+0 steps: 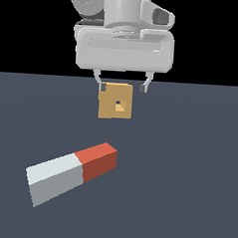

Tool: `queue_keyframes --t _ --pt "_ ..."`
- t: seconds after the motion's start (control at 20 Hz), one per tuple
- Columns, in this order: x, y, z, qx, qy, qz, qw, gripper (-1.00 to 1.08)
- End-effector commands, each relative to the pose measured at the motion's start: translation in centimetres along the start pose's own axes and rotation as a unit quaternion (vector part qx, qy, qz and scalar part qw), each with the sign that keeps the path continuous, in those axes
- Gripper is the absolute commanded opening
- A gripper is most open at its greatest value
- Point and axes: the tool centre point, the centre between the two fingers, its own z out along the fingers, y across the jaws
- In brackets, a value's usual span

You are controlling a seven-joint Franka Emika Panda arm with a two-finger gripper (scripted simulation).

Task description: Insert the peg into the horizontal hole in a box.

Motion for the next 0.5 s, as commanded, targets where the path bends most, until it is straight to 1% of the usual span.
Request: queue_keyframes --t 0.0,0.25,0.45 --pt "0.0 0.0 0.0 0.0 0.0 0.0 1.0 1.0" --pt "-0.5 -0.2 0.3 0.0 0.0 0.013 0.9999 1.0" --pt "-1.6 -0.6 0.9 0.001 -0.001 0.043 0.9991 1.0"
